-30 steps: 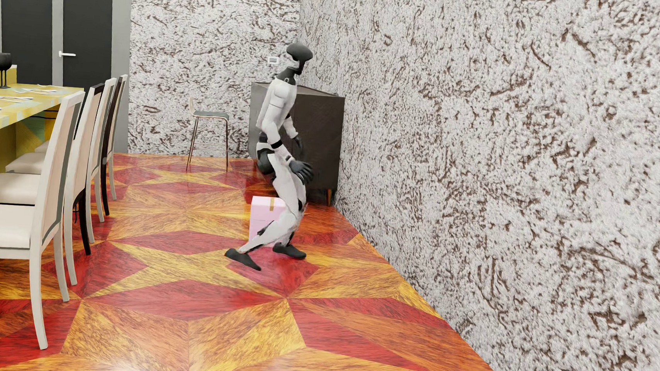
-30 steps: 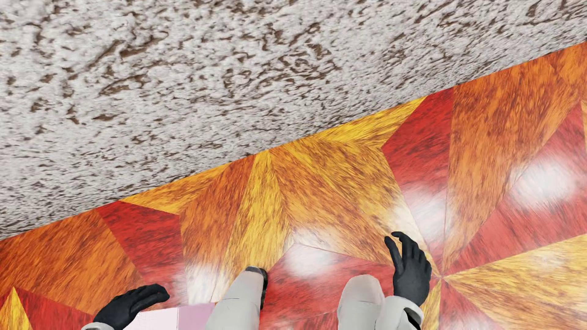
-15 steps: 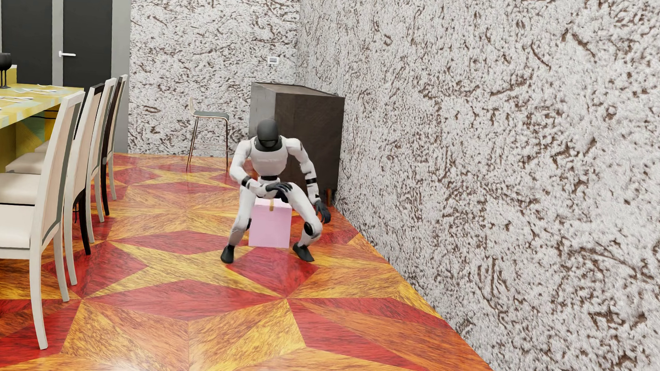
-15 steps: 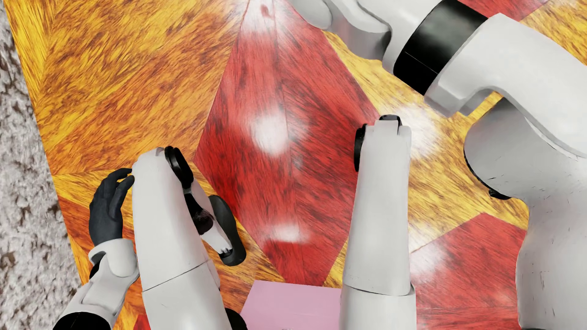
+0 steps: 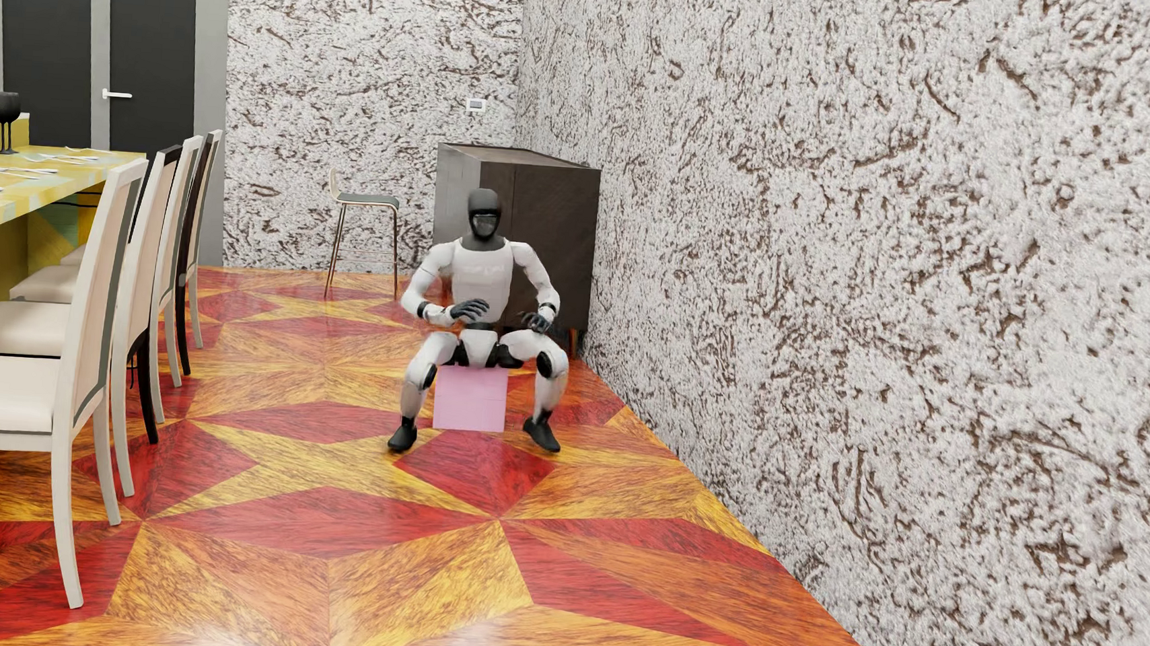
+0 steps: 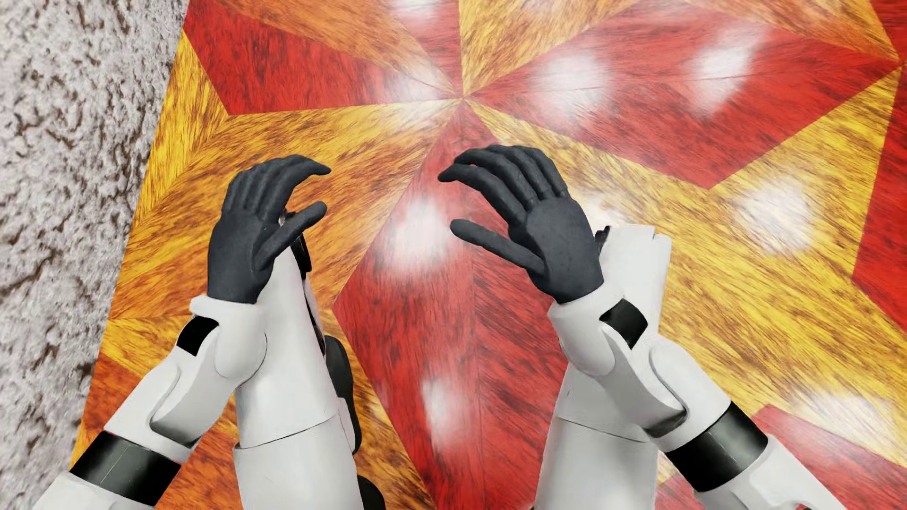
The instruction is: Sit on the light pink box
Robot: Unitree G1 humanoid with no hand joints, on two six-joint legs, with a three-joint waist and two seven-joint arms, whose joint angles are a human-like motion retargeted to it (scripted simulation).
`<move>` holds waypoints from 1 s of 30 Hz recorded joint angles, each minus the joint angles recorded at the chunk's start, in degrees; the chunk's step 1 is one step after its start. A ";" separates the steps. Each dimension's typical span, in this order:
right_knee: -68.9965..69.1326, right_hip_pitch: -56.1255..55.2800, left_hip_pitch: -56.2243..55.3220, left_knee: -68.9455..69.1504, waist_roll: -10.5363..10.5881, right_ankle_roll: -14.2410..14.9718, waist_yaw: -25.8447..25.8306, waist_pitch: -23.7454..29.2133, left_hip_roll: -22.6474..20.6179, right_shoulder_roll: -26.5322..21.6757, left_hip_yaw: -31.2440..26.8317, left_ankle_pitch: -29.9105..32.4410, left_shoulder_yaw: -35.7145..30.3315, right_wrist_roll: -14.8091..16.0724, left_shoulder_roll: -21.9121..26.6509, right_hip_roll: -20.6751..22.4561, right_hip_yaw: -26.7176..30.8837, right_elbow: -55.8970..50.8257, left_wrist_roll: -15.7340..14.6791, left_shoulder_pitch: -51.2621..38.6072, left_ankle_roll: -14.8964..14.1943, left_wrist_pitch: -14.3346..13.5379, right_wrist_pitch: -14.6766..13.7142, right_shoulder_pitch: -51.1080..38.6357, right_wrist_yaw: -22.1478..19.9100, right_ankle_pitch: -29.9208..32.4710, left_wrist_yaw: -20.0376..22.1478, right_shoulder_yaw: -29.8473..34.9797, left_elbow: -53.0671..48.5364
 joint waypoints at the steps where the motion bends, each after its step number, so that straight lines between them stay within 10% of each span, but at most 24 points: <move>1: -0.54 1.87 0.72 -3.05 -0.14 0.72 0.31 -0.59 -1.87 1.07 0.38 2.06 -1.70 -1.93 -0.58 -0.57 0.05 -0.52 1.01 -0.81 -0.91 -2.54 -2.33 5.09 4.38 0.54 -5.89 -2.16 -1.32; 4: -0.74 2.82 6.08 -9.59 -1.45 4.50 1.91 -2.30 -6.09 4.52 2.03 7.74 -7.58 -5.52 -1.96 -2.75 1.30 4.16 3.09 -5.73 0.52 -8.44 -5.49 13.70 14.66 5.63 -20.98 -7.07 2.25; 6: -0.98 4.76 9.21 -11.45 -1.24 2.05 2.18 -3.28 -7.92 6.62 2.83 4.61 -10.33 -7.93 -2.78 -3.35 0.32 9.33 3.26 -6.98 3.08 -8.22 -5.61 15.23 11.02 0.80 -24.31 -7.21 8.18; 8: -3.78 7.05 9.94 -11.60 -2.02 2.23 2.10 -3.54 -8.07 7.84 2.47 6.10 -11.87 -7.24 -2.45 -3.66 -0.74 15.29 1.68 -8.22 2.80 -8.91 -3.75 13.41 6.67 3.63 -17.77 -6.20 12.19; 11: -3.49 7.42 11.26 -11.36 -2.79 2.87 1.97 -4.60 -7.74 7.09 2.42 4.36 -13.55 -7.11 -1.63 -3.86 -1.38 17.70 1.34 -9.94 3.80 -10.91 -5.07 12.15 9.66 4.22 -22.46 -5.88 14.42; 22: -2.55 4.82 10.14 -9.99 -3.51 1.79 0.88 -6.54 -6.59 9.27 1.51 2.82 -13.16 -6.85 -4.13 -2.44 -0.20 23.09 1.22 -8.23 3.50 -6.07 -2.71 9.09 4.71 4.05 -12.85 -2.76 19.58; 30: -1.44 -0.12 6.04 -9.57 -3.60 2.30 0.28 -7.40 -6.33 8.53 1.27 1.91 -10.02 -7.71 -3.71 -3.35 0.88 19.41 2.77 -9.00 1.96 -8.26 -6.48 5.57 12.92 3.37 -15.02 -6.47 17.72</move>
